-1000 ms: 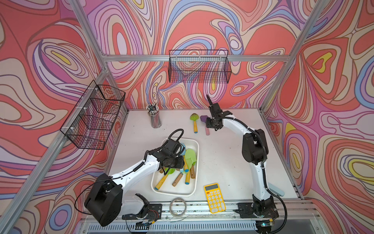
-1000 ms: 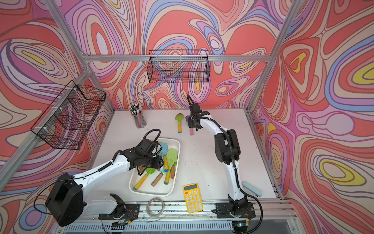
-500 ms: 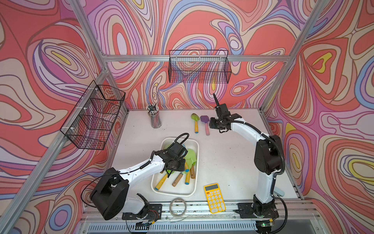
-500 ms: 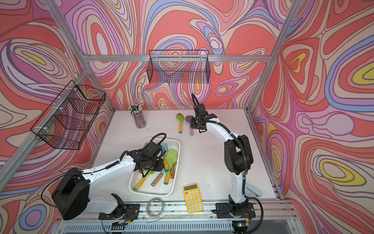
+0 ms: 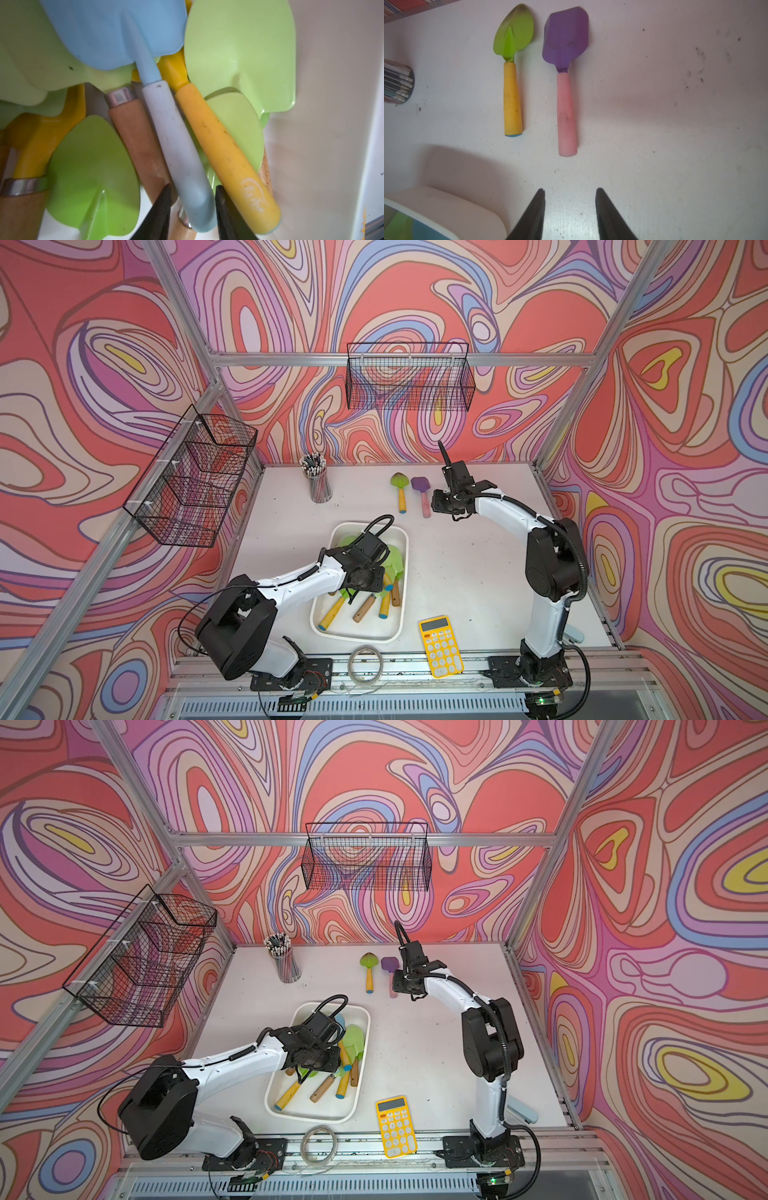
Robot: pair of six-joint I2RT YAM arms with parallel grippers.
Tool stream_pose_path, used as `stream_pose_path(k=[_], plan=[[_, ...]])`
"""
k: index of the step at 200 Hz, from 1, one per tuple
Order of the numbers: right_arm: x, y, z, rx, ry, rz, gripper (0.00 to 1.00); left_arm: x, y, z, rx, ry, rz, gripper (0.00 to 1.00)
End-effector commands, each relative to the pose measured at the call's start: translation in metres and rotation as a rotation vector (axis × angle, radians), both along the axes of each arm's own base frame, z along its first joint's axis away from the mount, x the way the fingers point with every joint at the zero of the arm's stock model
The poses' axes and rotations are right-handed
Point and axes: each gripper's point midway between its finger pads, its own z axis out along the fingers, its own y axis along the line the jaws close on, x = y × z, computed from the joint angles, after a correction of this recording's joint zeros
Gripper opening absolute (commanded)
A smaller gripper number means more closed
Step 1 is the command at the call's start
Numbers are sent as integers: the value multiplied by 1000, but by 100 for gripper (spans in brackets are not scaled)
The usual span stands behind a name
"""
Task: Take the shovel out of the storage box
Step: Pick up the shovel from the storage box.
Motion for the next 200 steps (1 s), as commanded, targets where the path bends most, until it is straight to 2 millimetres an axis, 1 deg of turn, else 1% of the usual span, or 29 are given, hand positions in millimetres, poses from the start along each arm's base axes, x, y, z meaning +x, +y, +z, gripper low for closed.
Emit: stream_pose_path(k=[1,50,80,102,115,128,142,160,171,200], plan=[[-1,1,13,26,-31,1,42,-5,4,-13,45,40,22,40],[-5,1,9,31,-27,-2,42,-13,8,-21,70,64,26,39],[-7,2,7,38,-22,1,42,-10,8,-25,92,65,30,44],[-8,0,8,34,-25,-4,42,-9,8,-29,103,73,30,44],[-9,-1,10,30,-29,-3,42,-8,8,-28,102,70,29,44],[-10,-3,10,24,-31,-6,42,-8,8,-26,99,61,30,41],[-11,-3,11,24,-33,-5,42,-7,9,-23,100,54,32,35],[-11,-2,13,29,-36,-2,42,-7,11,-19,104,45,32,22],[-11,-2,14,30,-36,-1,42,-6,12,-15,102,33,33,16],[-13,-1,22,44,-48,5,42,-3,17,4,102,-9,40,9]])
